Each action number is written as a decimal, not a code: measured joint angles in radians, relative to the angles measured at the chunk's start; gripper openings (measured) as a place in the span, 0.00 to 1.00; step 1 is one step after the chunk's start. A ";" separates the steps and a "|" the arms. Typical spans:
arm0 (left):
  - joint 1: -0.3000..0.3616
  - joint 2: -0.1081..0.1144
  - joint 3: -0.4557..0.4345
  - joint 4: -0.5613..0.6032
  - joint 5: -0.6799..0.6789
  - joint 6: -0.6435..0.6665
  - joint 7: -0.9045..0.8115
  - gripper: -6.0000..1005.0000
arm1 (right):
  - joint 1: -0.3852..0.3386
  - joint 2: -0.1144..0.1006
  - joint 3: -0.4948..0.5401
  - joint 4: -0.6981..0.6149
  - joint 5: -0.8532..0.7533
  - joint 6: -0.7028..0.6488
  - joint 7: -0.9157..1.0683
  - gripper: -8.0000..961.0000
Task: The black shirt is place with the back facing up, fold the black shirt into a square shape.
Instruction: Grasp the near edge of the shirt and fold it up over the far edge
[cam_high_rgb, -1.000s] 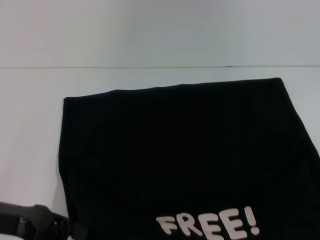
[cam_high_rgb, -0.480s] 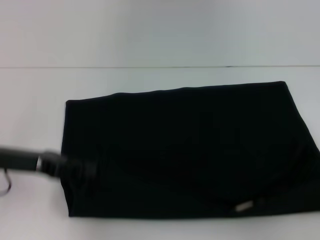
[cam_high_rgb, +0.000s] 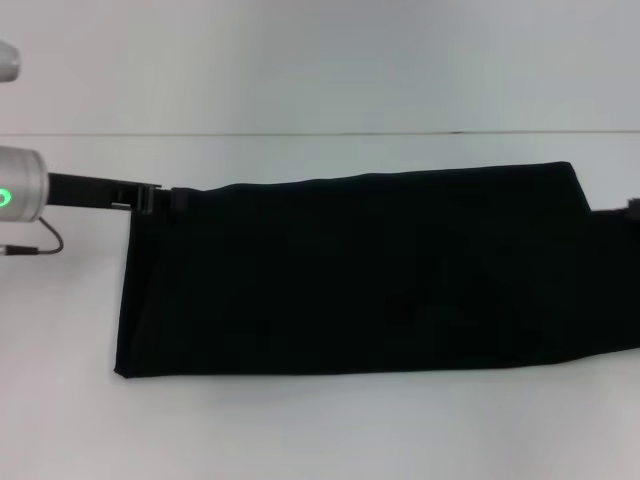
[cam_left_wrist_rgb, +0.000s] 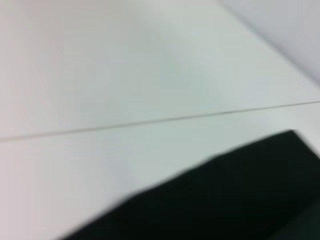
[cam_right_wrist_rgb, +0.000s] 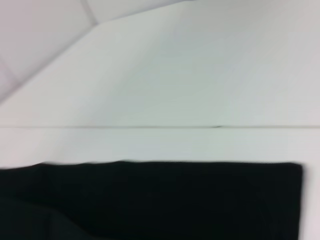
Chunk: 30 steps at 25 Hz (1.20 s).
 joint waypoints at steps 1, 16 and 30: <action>-0.011 -0.005 0.037 -0.012 0.000 -0.076 -0.014 0.07 | 0.019 0.000 -0.016 0.026 0.000 0.057 0.009 0.01; -0.074 -0.013 0.170 -0.071 0.000 -0.383 -0.047 0.08 | 0.240 0.038 -0.142 0.172 0.003 0.520 0.021 0.01; -0.067 -0.017 0.174 -0.085 0.000 -0.451 -0.063 0.09 | 0.261 0.036 -0.163 0.187 0.006 0.562 0.021 0.01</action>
